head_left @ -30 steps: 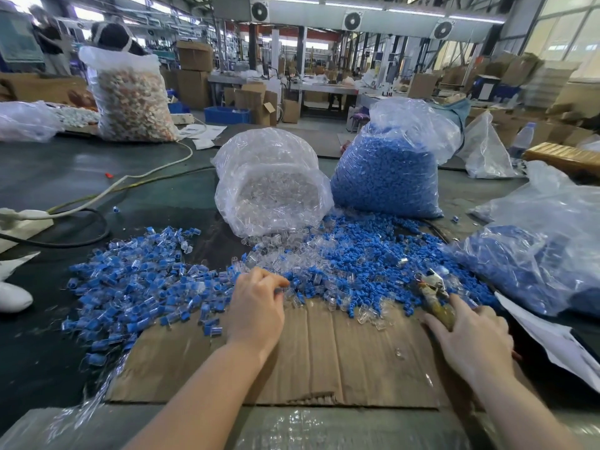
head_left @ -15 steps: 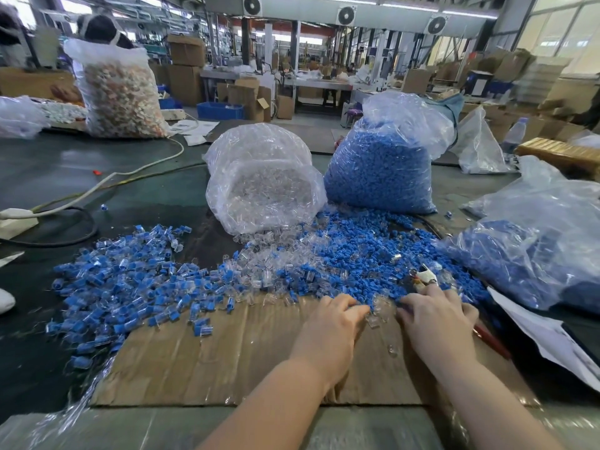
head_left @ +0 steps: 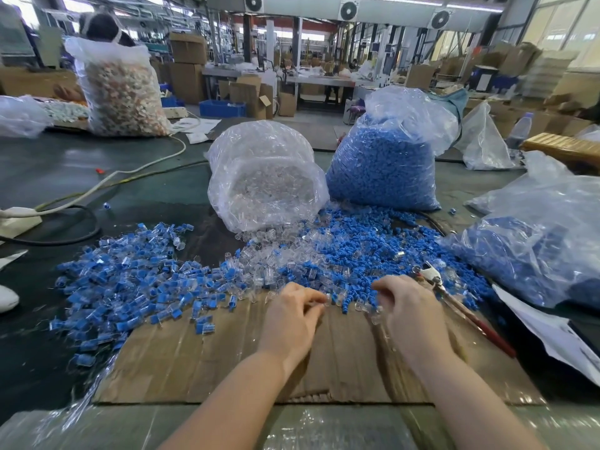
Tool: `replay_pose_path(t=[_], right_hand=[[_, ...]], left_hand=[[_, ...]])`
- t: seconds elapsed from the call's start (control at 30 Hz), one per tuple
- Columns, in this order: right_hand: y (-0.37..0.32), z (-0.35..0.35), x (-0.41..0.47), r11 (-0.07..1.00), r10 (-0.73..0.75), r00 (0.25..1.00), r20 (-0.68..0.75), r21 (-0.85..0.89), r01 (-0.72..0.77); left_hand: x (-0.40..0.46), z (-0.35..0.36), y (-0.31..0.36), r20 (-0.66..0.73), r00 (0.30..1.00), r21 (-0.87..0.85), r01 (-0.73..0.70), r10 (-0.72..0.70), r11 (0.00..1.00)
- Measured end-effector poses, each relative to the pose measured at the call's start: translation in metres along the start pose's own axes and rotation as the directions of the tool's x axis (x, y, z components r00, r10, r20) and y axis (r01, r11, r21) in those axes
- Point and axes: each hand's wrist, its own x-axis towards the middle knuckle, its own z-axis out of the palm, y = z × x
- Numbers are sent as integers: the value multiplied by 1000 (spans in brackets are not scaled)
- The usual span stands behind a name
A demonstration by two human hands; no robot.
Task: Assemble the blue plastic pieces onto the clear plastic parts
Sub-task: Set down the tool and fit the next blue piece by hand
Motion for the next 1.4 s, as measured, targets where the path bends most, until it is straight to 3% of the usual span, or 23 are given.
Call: replay_pose_path(t=[0.1,0.37,0.67,0.97,1.17,1.4], right_hand=[[-22,11,-4,993,-33,999,38,117,28],[-32,22,-9,997,20,1000,-10,77,-20],[-36,32,-13,986,-138,967,212,-62,154],[-40,41,-19,973,-37,998,-53,225,48],[-37,42,-22,908,7,996,-90,418,32],[-37,44,-25,891,17,995,-97,453,29]], left_hand=[[0,-8,-6,-58,995,-56,80,-83,995],[-7,-7,-10,-121,979,-210,139,-166,968],[-8,-6,-10,-140,981,-137,117,-136,984],[-8,-6,-11,-144,981,-130,108,-126,986],[-8,-8,-12,-114,989,-122,75,-89,990],[-9,-8,-11,-73,990,-216,104,-122,971]])
